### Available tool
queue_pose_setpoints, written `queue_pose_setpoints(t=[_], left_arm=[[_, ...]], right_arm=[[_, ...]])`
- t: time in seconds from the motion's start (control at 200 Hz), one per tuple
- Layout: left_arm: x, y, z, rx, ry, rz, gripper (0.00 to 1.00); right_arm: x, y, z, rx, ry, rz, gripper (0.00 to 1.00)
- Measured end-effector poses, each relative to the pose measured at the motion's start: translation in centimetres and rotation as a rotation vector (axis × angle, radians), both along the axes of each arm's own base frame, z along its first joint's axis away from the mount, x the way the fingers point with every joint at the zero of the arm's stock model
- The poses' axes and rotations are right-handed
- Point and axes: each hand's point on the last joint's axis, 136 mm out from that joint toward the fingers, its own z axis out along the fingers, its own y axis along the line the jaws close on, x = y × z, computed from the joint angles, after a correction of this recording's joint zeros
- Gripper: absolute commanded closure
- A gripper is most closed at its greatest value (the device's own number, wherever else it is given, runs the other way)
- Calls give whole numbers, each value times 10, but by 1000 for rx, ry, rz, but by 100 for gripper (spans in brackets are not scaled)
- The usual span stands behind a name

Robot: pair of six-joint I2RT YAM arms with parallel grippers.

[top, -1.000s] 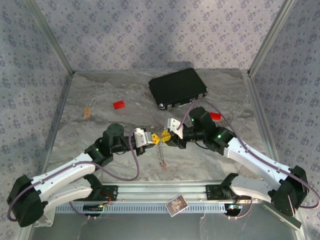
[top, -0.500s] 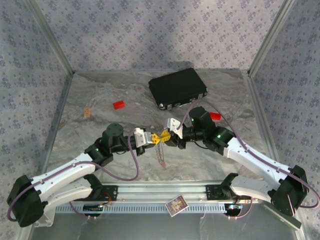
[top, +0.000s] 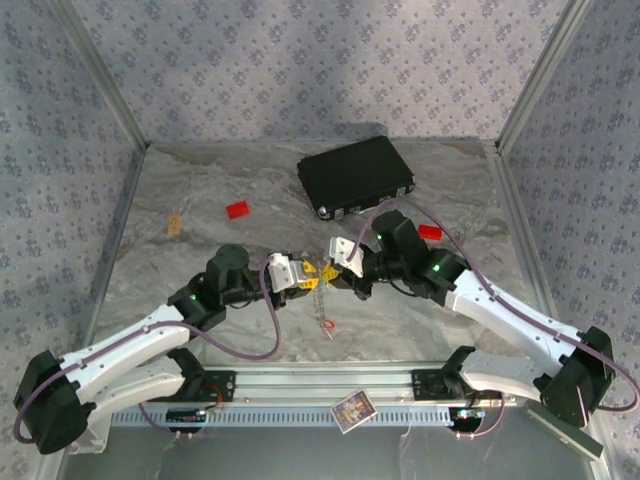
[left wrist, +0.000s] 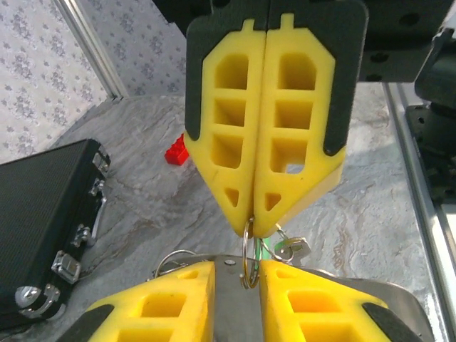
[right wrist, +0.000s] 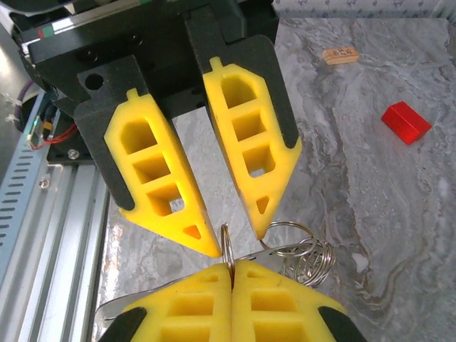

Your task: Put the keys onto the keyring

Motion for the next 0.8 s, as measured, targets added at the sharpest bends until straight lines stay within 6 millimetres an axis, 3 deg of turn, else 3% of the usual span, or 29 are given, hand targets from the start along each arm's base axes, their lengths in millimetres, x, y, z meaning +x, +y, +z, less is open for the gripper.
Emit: queue_pose_setpoints(t=[0.35, 0.515, 0.615, 0.71, 0.805], left_arm=[[1, 2, -1, 34, 9, 6, 87], [1, 0, -4, 42, 18, 2, 100], [1, 0, -5, 45, 20, 1, 100], [1, 0, -5, 45, 21, 1, 100], [1, 1, -5, 41, 25, 4, 100]], right_arm=[[1, 6, -4, -121, -60, 26, 100], [2, 8, -5, -130, -70, 30, 100], [2, 8, -6, -132, -71, 27, 100], [3, 9, -6, -126, -70, 22, 78], [5, 6, -6, -92, -65, 2, 70]])
